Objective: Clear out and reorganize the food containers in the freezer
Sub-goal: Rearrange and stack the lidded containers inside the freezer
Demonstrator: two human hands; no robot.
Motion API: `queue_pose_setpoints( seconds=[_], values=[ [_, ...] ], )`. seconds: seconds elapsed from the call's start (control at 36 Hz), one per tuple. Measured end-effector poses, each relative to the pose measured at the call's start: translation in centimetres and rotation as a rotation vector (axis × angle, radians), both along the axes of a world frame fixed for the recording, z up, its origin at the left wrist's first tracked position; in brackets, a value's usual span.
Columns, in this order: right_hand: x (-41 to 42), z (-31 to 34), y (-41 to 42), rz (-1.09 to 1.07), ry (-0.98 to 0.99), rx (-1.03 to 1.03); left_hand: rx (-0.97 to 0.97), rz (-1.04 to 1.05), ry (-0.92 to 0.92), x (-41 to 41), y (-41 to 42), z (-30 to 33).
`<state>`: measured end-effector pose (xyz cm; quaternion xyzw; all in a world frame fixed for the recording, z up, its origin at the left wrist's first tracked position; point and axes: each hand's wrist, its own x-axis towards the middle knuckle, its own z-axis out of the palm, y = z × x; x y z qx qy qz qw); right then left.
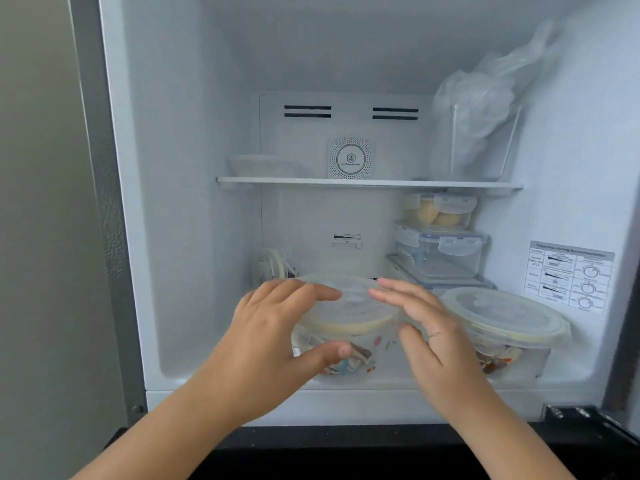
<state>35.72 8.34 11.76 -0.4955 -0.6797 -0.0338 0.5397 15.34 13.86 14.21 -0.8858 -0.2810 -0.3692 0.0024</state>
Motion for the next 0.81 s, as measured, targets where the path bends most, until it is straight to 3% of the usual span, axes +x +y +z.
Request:
queue_pose_setpoints(
  seconds=[0.17,0.39,0.61,0.81],
  values=[
    [-1.4,-0.6,-0.2,-0.033,-0.153,0.016,-0.174,-0.018,0.086,-1.3,1.4,-0.4],
    [-0.9,0.1,0.1,-0.057,-0.08,-0.047,-0.007,0.004,0.072,-1.5,1.0,0.0],
    [-0.7,-0.3,0.4,-0.07,-0.062,-0.087,-0.123,-0.103,-0.017,-1.1,1.4,-0.5],
    [-1.1,-0.3,0.7,-0.137,-0.228,-0.071,-0.06,-0.078,-0.046,-0.6,1.7,-1.0]
  ],
)
